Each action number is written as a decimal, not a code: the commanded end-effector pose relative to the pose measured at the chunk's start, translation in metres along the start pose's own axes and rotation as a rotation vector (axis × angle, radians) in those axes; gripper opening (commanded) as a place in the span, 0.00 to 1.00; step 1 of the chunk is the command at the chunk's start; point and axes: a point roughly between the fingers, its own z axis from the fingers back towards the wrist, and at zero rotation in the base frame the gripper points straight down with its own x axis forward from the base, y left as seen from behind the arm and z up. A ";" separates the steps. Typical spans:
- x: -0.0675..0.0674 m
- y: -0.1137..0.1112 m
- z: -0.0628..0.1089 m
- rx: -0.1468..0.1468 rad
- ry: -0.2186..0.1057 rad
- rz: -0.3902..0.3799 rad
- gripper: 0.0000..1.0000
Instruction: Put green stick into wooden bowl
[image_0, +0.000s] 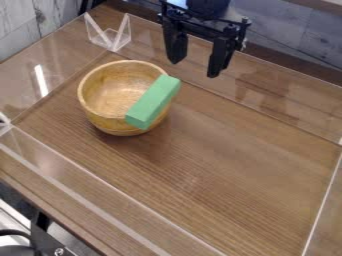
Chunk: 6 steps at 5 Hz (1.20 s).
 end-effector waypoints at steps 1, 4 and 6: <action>0.003 0.003 -0.003 0.000 -0.012 0.007 1.00; 0.021 0.011 0.005 0.006 -0.114 0.055 1.00; 0.023 0.002 0.013 0.009 -0.159 0.048 1.00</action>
